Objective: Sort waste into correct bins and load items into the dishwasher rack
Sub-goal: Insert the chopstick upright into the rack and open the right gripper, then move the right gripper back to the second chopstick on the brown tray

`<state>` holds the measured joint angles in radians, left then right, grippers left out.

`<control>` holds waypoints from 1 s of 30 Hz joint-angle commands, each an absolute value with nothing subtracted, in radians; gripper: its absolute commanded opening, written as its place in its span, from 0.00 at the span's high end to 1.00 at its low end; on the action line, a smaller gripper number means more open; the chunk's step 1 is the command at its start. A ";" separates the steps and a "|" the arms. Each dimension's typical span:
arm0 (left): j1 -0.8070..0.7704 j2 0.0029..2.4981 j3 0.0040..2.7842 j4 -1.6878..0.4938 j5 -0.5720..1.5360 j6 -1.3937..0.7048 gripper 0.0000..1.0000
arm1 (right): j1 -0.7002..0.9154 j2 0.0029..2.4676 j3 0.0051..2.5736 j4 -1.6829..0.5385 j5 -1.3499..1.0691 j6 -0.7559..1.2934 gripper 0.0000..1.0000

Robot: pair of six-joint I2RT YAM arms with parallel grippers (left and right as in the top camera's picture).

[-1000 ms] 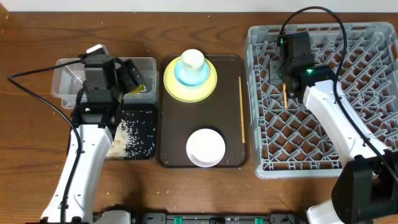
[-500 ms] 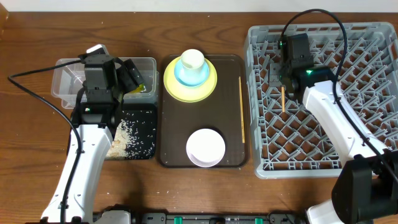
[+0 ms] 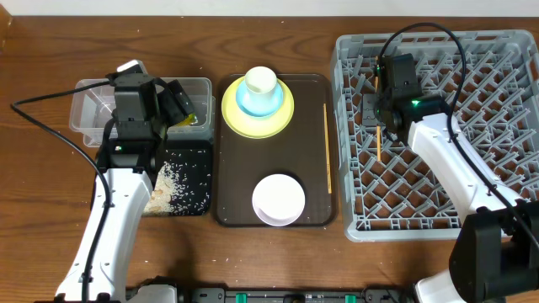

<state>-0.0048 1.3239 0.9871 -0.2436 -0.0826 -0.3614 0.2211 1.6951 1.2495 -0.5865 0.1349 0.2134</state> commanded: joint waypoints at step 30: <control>-0.003 1.320 1.005 -0.245 -0.095 -0.352 0.05 | 0.225 1.704 1.241 -0.587 0.115 0.236 0.84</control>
